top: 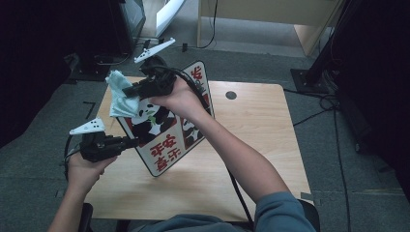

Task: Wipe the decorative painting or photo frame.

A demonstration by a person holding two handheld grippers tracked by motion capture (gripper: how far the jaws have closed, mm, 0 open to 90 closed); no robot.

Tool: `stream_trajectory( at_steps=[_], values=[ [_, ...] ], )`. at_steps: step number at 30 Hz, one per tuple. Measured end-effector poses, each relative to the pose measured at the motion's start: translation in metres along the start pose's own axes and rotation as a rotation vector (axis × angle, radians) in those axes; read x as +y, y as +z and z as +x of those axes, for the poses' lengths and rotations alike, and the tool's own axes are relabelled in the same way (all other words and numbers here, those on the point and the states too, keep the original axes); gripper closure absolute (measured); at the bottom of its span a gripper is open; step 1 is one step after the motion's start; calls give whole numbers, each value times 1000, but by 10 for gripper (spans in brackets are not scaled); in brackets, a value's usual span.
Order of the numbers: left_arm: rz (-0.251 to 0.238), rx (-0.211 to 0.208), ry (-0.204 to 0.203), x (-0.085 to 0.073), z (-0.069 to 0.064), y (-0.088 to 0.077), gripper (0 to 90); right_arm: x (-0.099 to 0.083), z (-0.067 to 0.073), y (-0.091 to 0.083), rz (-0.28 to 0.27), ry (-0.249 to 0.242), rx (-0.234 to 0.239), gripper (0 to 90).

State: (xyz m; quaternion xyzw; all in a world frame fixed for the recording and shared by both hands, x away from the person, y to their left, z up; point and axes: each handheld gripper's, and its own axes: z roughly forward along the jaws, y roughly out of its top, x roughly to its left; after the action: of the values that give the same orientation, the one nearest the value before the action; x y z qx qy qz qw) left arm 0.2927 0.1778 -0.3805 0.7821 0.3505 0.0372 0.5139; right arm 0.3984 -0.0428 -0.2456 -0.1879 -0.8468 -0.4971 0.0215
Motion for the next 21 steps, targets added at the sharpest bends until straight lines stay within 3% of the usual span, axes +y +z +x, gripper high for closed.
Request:
stream_trajectory(
  at_steps=[21],
  values=[
    [5,3,6,0,-1,0,788,-6,-13,-13,-27,19,-32,819]
  ],
)
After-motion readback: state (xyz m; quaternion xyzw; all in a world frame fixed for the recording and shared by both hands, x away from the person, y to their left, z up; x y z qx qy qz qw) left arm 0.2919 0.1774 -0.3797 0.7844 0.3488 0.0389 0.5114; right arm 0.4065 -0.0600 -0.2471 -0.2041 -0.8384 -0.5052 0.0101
